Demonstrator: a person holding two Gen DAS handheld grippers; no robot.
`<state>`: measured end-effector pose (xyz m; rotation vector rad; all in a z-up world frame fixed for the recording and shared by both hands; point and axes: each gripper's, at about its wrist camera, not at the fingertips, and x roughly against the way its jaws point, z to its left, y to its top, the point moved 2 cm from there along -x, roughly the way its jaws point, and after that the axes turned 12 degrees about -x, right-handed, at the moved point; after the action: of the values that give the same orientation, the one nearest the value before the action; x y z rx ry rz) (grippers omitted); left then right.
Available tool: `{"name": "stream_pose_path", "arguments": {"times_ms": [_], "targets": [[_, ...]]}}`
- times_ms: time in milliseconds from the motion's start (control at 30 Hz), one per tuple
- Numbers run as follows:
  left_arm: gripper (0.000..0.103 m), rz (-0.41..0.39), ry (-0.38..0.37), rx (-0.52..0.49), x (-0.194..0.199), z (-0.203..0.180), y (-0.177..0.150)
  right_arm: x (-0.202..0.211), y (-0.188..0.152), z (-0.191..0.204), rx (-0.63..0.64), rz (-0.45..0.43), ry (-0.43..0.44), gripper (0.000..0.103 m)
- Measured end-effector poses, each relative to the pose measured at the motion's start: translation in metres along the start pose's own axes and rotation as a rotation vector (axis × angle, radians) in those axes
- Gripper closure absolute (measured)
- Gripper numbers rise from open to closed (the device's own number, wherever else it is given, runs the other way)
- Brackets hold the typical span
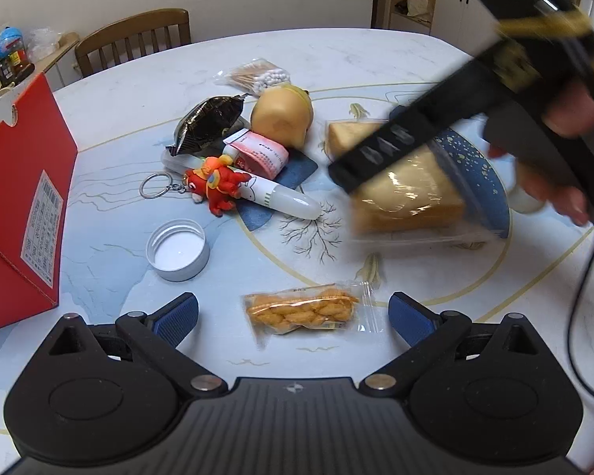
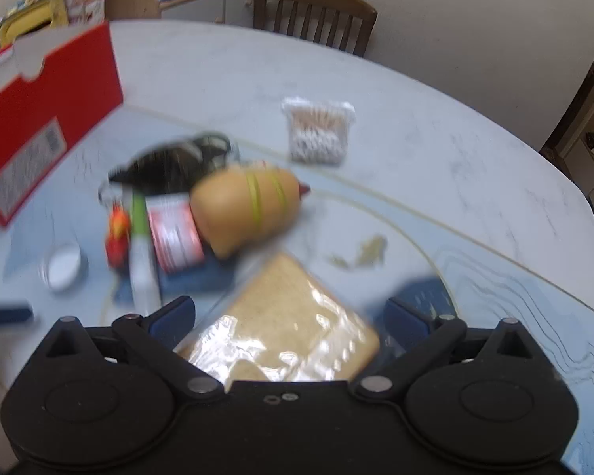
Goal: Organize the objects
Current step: 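Grasp the bagged bread slice with the right gripper while the left grasps the snack bar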
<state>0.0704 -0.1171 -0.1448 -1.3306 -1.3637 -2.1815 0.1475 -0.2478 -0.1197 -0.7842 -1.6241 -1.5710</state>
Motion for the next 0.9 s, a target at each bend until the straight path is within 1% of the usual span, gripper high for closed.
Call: {"name": "stream_pose_path", "arguments": {"times_ms": [167, 333, 500, 600, 733, 833, 900], "targets": [[0.0, 0.006, -0.009, -0.007, -0.005, -0.002, 0.0, 0.008, -0.018, -0.015, 0.003, -0.006, -0.029, 0.001], [0.001, 0.008, -0.008, -0.013, -0.008, -0.003, 0.001, 0.016, -0.026, -0.032, -0.032, -0.014, -0.05, 0.001], [0.003, 0.007, -0.007, -0.011, -0.008, -0.005, 0.002, 0.03, -0.029, -0.047, -0.101, -0.054, -0.058, 0.001], [0.004, 0.018, 0.001, 0.002, -0.006, -0.006, 0.002, 0.028, -0.032, -0.056, -0.161, -0.031, -0.066, 0.0], [0.006, 0.029, 0.006, 0.013, -0.004, -0.007, 0.002, 0.025, -0.036, -0.063, -0.278, 0.003, -0.04, 0.0], [0.009, 0.034, 0.005, 0.028, -0.004, -0.006, 0.002, 0.024, -0.038, -0.063, -0.376, 0.041, 0.003, 0.0], [0.009, 0.036, 0.006, 0.031, -0.004, -0.006, 0.003, 0.022, -0.038, -0.059, -0.394, 0.058, 0.005, 0.0]]}}
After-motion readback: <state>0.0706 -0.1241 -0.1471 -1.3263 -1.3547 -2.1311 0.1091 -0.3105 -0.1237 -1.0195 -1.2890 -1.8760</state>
